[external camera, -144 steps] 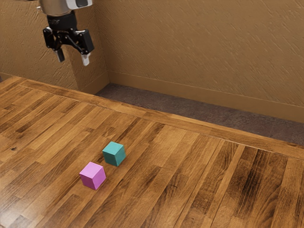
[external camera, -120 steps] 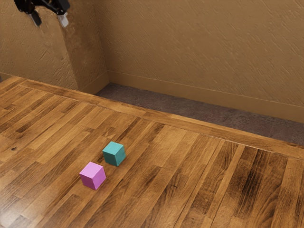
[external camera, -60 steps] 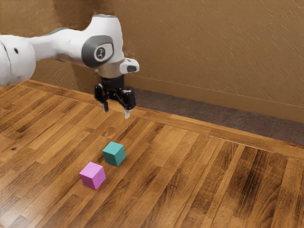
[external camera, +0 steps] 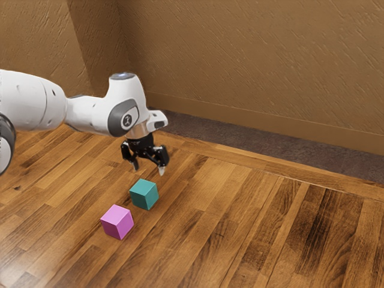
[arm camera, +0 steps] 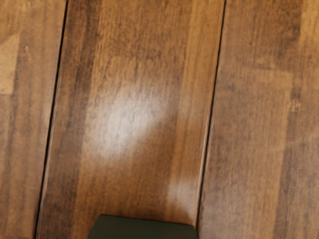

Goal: Pick up the blue block with one arm, and put the blue block on the pink block with one arm

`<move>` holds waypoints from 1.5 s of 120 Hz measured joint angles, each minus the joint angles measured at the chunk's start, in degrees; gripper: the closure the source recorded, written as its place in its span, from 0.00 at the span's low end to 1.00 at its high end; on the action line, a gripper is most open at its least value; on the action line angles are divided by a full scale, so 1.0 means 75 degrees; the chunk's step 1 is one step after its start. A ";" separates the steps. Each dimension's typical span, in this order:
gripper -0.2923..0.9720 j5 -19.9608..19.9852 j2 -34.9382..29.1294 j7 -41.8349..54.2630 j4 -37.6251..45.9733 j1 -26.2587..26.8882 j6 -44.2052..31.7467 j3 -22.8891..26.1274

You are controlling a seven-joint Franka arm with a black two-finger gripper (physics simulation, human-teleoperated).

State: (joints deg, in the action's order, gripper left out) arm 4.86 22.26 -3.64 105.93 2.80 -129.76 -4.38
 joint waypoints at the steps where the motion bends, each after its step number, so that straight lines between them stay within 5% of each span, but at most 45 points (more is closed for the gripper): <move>1: 0.23 0.0017 0.0002 0.0003 0.0020 0.0000 -0.0038 -0.0009; 48: 0.23 0.0958 0.0635 0.0019 -0.0268 0.0078 -0.0800 -0.0094; 72: 0.23 0.0657 -0.0746 0.0070 0.1149 0.0187 -0.0820 -0.0098; 129: 0.23 0.0076 -0.0050 0.0145 0.0879 0.0224 -0.0794 -0.0167; 180: 0.23 0.0000 -0.0246 0.0185 0.1171 0.0284 -0.0791 -0.0155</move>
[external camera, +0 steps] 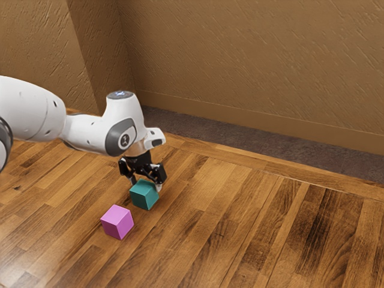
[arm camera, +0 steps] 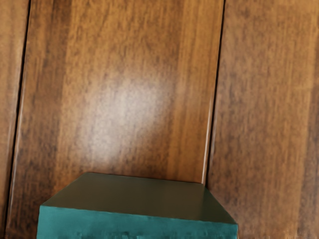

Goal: Pick up the blue block with one arm, and put the blue block on the pink block with one arm

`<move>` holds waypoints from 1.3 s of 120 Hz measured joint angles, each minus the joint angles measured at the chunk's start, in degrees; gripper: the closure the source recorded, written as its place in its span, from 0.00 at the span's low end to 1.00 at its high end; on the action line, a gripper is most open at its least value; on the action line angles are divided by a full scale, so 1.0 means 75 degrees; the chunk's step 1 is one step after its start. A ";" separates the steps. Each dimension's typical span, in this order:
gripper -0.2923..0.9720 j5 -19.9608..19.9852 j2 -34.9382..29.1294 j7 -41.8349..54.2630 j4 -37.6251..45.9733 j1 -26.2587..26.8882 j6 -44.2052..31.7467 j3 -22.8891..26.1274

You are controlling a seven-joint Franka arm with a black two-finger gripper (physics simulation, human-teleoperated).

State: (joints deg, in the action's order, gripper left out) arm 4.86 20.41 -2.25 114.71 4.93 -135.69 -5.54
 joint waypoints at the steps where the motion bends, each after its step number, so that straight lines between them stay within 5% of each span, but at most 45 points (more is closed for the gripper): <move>1: 0.23 0.0001 -0.0001 0.0000 0.0007 0.0000 0.0000 -0.0002; 30: 0.25 0.0007 0.0027 -0.0013 0.0146 0.0001 -0.0004 -0.0023; 100: 0.50 -0.0066 -0.0108 -0.0111 0.0160 0.0000 -0.0030 -0.0024; 136: 0.51 -0.0312 -0.3068 -0.0240 0.1639 -0.0125 0.0724 -0.0094; 156: 0.51 -0.0499 -0.3583 -0.0281 0.2533 -0.0317 0.0955 -0.0078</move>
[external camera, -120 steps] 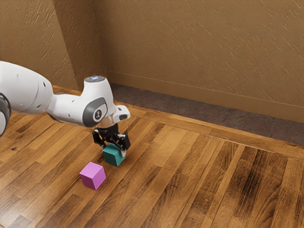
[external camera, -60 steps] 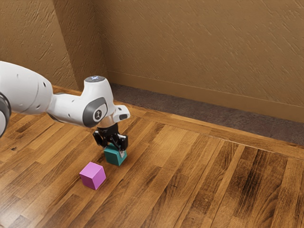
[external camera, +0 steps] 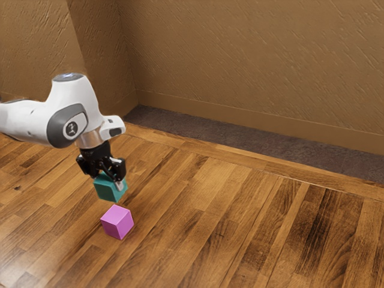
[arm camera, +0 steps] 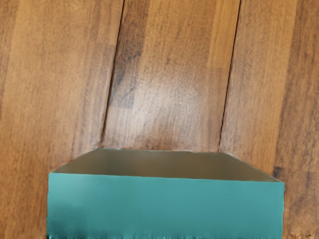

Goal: Pick up the blue block with one arm, and put the blue block on the pink block with one arm

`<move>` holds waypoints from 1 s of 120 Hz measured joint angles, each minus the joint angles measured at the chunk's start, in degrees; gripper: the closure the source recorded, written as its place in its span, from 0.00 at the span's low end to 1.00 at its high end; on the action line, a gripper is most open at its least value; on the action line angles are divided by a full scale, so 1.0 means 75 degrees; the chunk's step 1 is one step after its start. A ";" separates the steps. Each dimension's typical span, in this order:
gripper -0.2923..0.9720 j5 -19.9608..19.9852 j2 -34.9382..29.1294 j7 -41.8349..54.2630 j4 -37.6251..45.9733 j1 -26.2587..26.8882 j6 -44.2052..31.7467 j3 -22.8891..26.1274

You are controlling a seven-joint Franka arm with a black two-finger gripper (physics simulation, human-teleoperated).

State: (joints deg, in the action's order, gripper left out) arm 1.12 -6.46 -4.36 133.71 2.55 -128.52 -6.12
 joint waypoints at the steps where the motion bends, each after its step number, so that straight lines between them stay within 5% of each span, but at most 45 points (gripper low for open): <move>1: 0.50 -0.0004 -0.0005 -0.0002 0.0019 0.0003 0.0006 0.0001; 120: 0.47 -0.0347 0.0127 0.0161 0.0608 0.0120 -0.0335 0.0180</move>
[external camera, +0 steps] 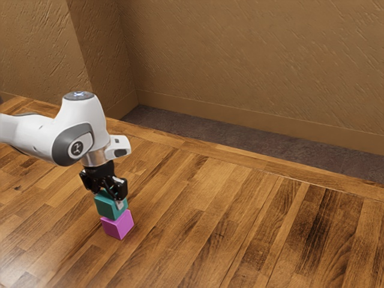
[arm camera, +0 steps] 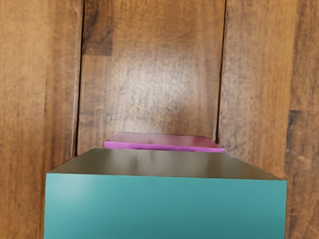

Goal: Pick up the blue block with one arm, and put the blue block on the pink block with one arm

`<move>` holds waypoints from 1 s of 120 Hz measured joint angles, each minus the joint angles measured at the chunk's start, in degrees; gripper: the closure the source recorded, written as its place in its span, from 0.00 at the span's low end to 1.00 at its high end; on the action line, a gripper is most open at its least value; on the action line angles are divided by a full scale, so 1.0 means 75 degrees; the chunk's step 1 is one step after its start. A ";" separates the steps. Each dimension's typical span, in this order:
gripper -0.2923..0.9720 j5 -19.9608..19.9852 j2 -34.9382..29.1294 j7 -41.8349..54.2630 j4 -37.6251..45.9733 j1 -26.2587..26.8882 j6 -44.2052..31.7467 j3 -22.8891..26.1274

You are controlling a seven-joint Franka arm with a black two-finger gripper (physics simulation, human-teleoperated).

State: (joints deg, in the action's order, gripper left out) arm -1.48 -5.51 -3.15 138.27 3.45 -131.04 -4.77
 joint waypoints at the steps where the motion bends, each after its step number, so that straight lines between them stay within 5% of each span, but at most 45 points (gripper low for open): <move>1: 0.47 0.0000 0.0000 0.0004 0.0003 0.0000 -0.0001 0.0000; 58: 0.49 -0.0006 0.0000 0.0130 0.0047 -0.0003 -0.0048 0.0002; 106: 0.28 0.0071 -0.0130 0.0161 0.0019 -0.0004 -0.0017 0.0002; 120: 0.26 0.0088 -0.1289 0.0163 -0.2157 -0.0005 0.1131 -0.0033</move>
State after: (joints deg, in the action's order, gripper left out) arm -0.82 -15.18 -1.92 122.09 3.41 -122.56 -5.02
